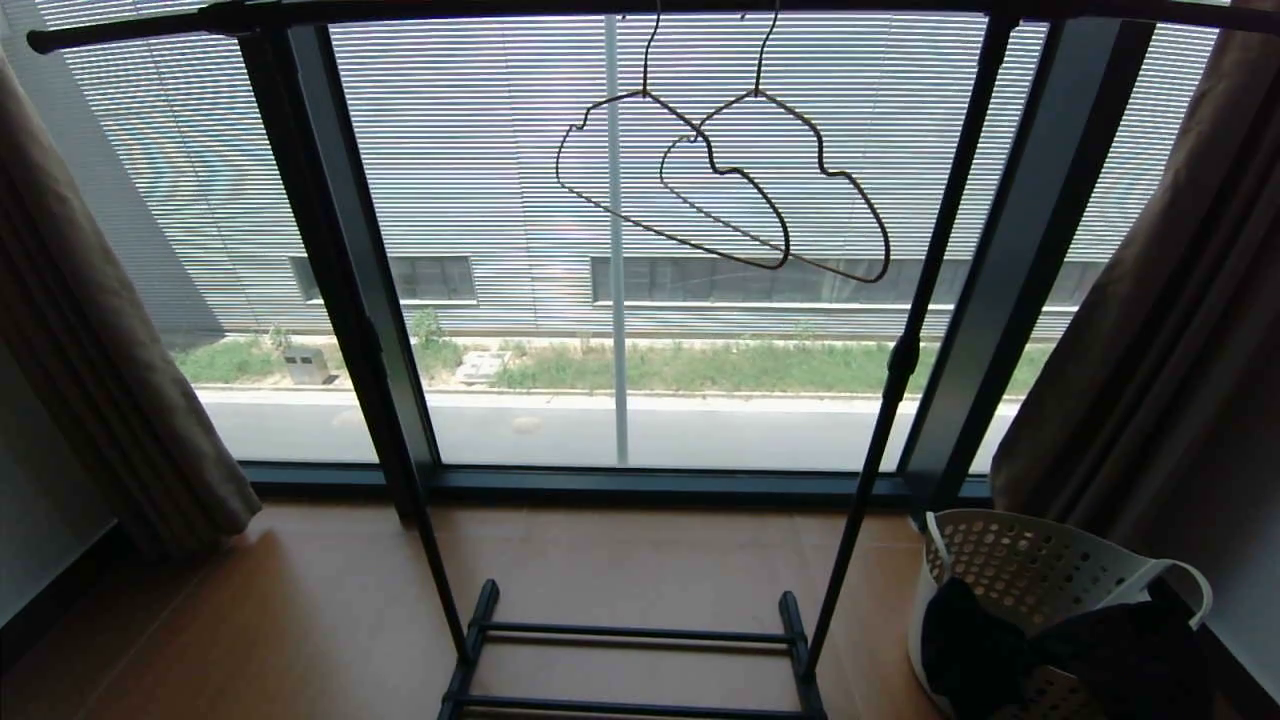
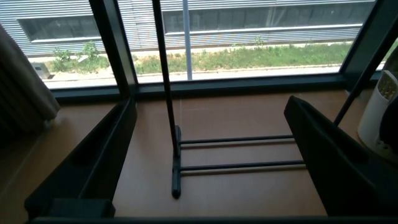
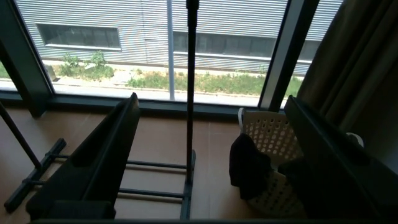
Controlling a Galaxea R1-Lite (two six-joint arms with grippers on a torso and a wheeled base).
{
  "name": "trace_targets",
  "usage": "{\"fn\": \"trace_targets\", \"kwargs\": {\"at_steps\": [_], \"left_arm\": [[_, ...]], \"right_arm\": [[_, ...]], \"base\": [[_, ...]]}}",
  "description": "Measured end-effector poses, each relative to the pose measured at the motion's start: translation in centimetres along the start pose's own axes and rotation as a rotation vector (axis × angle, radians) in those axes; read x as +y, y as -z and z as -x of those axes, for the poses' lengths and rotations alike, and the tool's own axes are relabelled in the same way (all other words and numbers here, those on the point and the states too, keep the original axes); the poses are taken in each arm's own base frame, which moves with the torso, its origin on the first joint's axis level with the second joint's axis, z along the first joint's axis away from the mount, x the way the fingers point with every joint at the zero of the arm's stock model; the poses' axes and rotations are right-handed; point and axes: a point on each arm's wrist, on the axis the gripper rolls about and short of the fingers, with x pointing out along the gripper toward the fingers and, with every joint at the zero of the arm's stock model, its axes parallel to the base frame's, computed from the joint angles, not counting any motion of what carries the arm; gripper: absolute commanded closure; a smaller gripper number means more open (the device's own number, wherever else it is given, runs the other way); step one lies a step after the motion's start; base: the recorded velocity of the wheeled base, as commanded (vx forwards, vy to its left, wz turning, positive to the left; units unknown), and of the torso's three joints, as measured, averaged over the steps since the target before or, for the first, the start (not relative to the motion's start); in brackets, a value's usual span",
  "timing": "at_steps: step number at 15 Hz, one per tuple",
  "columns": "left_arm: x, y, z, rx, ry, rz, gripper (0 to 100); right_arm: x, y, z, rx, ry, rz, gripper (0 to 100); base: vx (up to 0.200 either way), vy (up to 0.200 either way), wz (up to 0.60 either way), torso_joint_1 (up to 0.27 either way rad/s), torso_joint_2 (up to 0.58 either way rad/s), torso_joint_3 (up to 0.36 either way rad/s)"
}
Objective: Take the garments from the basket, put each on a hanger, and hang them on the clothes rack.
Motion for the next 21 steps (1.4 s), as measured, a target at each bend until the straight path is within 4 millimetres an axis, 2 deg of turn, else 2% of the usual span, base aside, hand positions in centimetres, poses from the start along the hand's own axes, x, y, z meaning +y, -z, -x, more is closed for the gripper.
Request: {"fn": "trace_targets", "kwargs": {"at_steps": [8,12,21], "left_arm": [[0.00,0.00,0.00,0.000,0.000,0.000,0],[0.00,-0.01,0.00,-0.001,0.000,0.000,0],[0.00,0.00,0.00,0.000,0.000,0.000,0]], "right_arm": [[0.00,0.00,0.00,0.000,0.000,0.000,0],[0.00,-0.02,0.00,-0.001,0.001,-0.001,0],[0.00,-0.02,0.00,-0.001,0.000,-0.001,0]], "base": [[0.000,0.000,-0.60,-0.002,0.01,0.011],[0.000,0.000,0.00,0.000,0.00,0.000],[0.000,-0.200,0.00,0.003,0.00,0.004]]}}
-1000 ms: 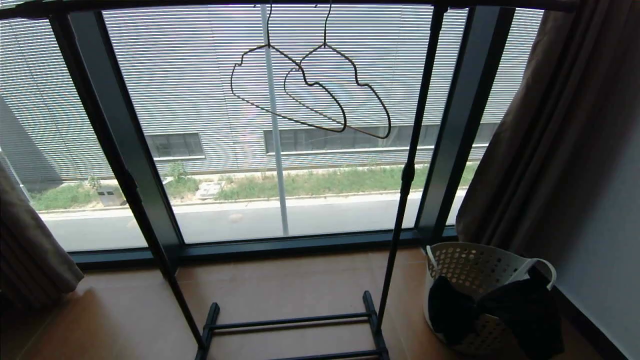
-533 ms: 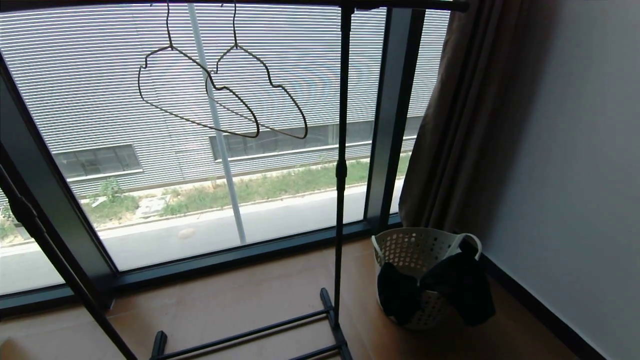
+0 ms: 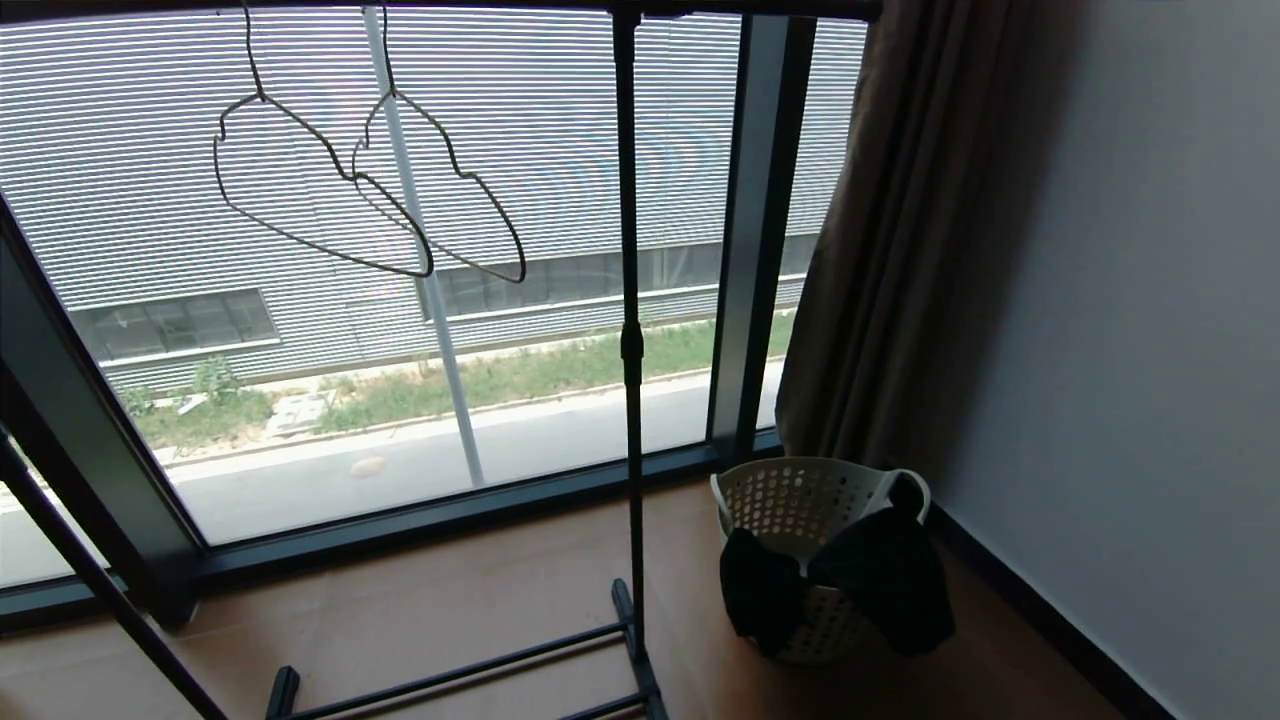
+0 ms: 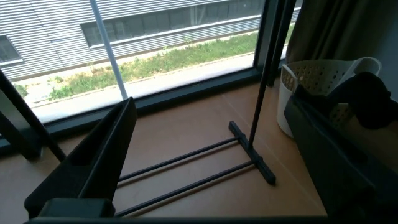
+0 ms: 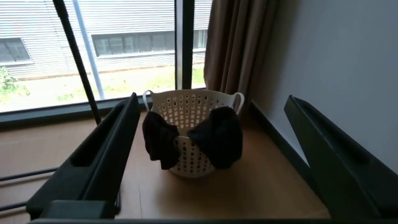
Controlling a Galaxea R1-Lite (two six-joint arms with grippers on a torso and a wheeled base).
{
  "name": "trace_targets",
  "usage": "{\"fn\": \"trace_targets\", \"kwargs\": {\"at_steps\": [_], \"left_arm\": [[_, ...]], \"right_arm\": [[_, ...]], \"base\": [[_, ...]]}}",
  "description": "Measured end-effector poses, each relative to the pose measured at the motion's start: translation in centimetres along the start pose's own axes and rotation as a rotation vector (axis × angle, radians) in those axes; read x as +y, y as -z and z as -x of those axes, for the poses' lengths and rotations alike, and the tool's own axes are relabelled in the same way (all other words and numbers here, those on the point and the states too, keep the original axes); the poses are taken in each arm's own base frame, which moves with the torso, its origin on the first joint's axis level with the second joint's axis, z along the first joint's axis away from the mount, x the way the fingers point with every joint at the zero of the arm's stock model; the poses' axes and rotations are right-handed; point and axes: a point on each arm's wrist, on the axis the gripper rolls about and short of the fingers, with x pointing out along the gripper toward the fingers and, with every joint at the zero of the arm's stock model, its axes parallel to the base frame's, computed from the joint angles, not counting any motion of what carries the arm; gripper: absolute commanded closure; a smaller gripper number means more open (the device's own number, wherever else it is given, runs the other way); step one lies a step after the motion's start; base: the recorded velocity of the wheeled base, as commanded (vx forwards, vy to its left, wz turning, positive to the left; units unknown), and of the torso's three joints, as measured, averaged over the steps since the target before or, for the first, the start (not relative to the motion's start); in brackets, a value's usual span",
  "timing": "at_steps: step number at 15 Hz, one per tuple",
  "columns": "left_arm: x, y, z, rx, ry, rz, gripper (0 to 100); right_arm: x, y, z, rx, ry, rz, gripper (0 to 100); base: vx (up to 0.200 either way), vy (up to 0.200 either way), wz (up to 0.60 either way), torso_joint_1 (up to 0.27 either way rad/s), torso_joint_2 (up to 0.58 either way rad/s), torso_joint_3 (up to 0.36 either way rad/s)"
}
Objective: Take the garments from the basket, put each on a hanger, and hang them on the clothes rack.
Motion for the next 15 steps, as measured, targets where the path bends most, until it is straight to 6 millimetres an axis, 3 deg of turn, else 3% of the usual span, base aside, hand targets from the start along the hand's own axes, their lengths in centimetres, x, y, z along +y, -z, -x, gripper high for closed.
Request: {"fn": "trace_targets", "kwargs": {"at_steps": [6,13,15], "left_arm": [[0.00,0.00,0.00,0.000,0.000,0.000,0],[0.00,0.00,0.00,0.000,0.000,0.000,0],[0.00,0.00,0.00,0.000,0.000,0.000,0]], "right_arm": [[0.00,0.01,0.00,0.001,0.000,0.000,0],[0.00,0.02,0.00,0.002,0.000,-0.001,0],[0.00,0.02,0.00,0.002,0.000,-0.001,0]], "base": [[0.000,-0.200,0.00,0.002,0.00,0.003],[0.200,0.000,0.00,0.002,0.00,0.006],[0.200,-0.200,0.00,0.002,0.00,0.000]]}}
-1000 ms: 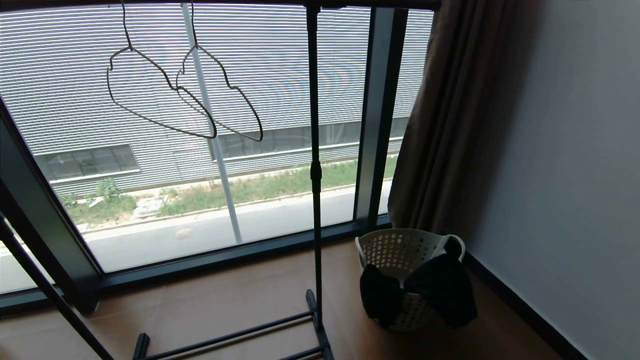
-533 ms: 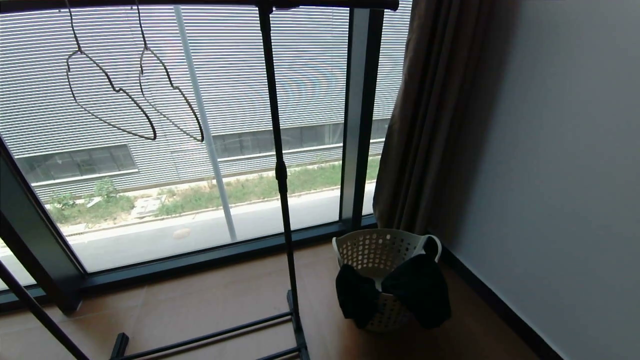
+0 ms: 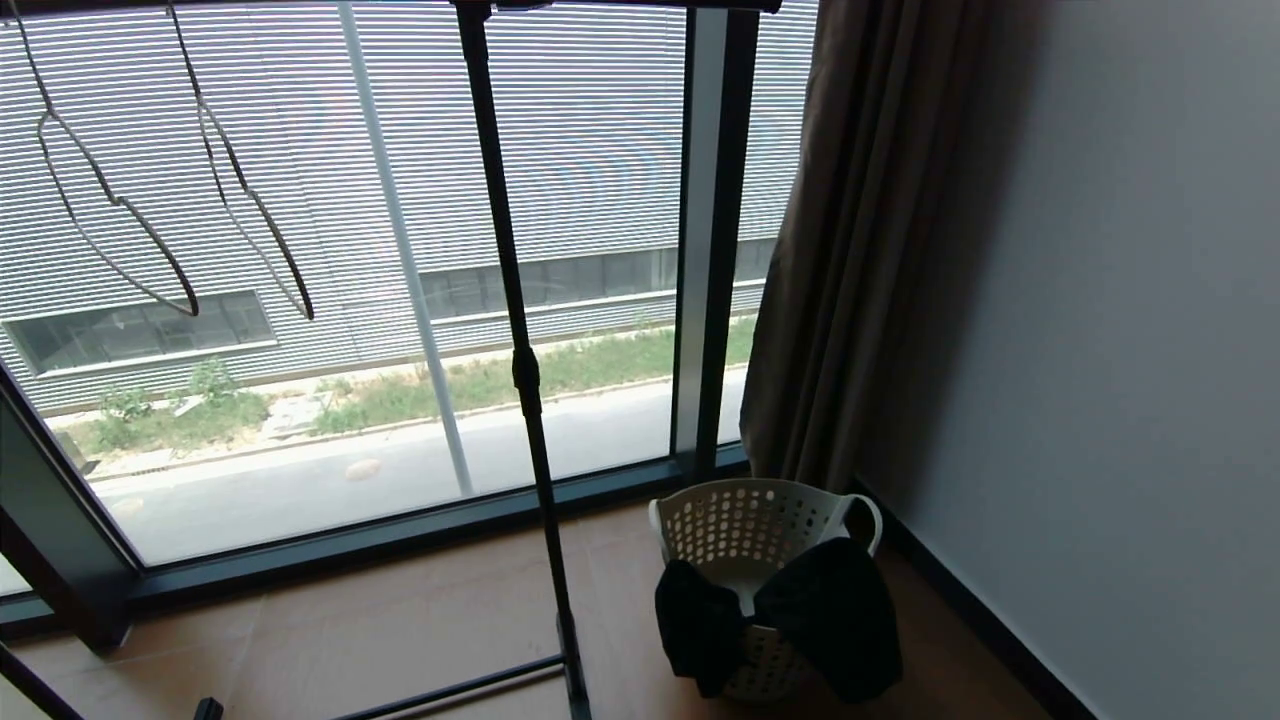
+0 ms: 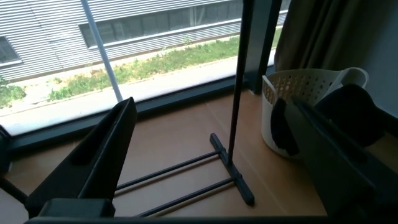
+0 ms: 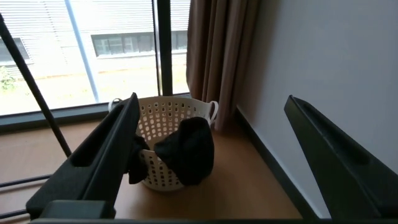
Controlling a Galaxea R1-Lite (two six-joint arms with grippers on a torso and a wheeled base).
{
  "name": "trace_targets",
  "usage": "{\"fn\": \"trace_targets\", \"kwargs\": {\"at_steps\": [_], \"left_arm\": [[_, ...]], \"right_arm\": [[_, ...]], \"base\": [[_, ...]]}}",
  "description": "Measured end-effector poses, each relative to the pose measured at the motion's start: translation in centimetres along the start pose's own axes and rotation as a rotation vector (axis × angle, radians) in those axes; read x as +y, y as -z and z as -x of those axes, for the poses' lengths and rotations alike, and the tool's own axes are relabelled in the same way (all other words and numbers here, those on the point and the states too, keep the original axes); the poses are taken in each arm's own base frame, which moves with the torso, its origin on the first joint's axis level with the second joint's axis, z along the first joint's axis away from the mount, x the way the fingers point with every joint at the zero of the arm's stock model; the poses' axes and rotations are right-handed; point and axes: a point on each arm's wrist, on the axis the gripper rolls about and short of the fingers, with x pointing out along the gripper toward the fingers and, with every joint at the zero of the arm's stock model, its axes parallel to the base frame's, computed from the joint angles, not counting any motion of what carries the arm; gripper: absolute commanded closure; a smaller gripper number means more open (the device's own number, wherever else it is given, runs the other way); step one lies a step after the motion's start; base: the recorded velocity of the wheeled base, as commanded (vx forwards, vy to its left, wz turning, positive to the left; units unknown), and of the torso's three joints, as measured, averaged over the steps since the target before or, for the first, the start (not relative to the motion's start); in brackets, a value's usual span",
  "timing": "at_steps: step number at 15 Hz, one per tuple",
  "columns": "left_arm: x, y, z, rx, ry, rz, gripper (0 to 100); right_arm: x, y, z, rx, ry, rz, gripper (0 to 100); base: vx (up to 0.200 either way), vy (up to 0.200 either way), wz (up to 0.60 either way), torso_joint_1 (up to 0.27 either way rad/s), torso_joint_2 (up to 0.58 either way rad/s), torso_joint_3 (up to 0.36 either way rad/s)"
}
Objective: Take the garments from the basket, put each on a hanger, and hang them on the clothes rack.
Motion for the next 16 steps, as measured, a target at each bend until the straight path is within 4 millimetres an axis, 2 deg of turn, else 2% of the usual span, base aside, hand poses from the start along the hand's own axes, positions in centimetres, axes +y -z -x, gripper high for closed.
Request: {"fn": "trace_targets", "kwargs": {"at_steps": [6,16], "left_arm": [[0.00,0.00,0.00,0.000,-0.001,0.000,0],[0.00,0.03,-0.01,0.001,-0.002,0.000,0]], "right_arm": [[0.00,0.00,0.00,-0.001,0.000,0.000,0],[0.00,0.00,0.00,0.000,0.000,0.000,0]], "base": [[0.000,-0.200,0.00,0.006,0.00,0.004],[0.000,0.000,0.00,-0.001,0.00,-0.009]]}}
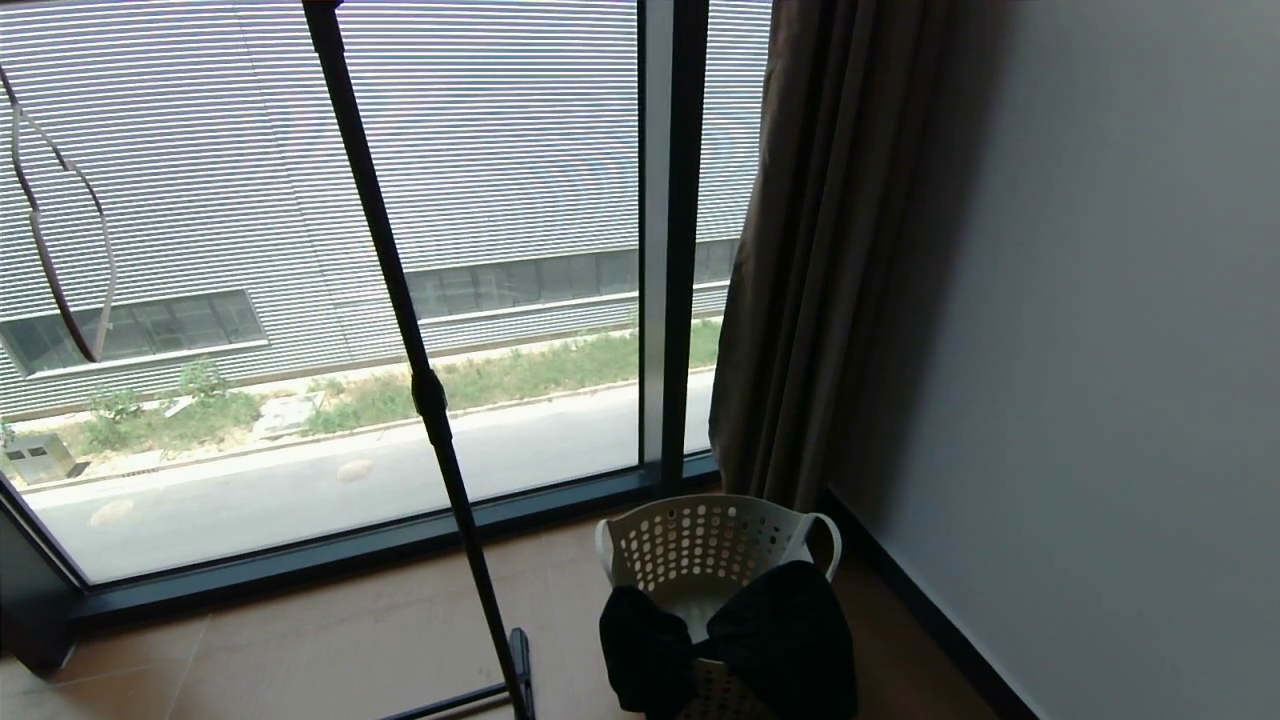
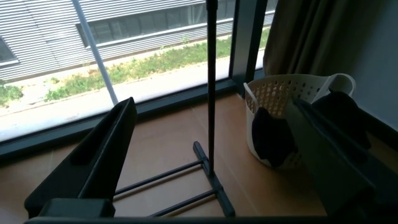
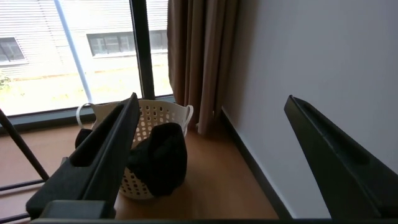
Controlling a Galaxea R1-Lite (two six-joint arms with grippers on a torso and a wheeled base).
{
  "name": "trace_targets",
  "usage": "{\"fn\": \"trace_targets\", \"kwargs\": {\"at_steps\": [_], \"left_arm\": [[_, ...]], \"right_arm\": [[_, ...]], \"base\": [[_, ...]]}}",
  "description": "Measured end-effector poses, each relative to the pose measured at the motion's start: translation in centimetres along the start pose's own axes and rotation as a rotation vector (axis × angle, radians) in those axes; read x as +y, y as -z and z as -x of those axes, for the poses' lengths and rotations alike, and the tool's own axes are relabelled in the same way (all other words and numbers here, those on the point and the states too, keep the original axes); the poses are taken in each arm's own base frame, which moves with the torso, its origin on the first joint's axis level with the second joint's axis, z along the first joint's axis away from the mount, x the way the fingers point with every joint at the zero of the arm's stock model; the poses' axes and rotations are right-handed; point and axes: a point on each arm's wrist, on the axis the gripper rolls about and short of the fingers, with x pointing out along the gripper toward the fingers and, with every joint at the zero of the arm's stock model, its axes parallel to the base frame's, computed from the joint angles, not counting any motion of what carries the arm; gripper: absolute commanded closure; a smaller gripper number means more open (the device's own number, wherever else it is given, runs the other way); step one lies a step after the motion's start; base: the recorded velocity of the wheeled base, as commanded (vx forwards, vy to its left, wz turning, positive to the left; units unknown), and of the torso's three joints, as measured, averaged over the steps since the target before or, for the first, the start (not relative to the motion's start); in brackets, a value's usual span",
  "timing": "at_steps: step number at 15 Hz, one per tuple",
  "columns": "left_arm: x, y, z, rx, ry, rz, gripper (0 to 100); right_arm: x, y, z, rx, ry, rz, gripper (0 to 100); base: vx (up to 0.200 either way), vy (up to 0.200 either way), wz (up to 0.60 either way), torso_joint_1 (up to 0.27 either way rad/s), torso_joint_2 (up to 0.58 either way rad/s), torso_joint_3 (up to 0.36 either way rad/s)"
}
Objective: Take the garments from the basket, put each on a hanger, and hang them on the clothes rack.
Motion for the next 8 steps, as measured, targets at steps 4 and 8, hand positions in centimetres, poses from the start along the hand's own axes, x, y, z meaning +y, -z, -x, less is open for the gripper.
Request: {"fn": "trace_targets", "kwargs": {"at_steps": [4,8], "left_arm": [[0.00,0.00,0.00,0.000,0.000,0.000,0],[0.00,0.00,0.00,0.000,0.001,0.000,0]], "right_arm": [[0.00,0.00,0.00,0.000,0.000,0.001,0],[0.00,-0.01,0.00,-0.001,0.000,0.000,0]], "base": [[0.000,0.000,0.00,0.002,0.00,-0.162],[0.000,0.000,0.00,0.002,0.01,-0.195]]}}
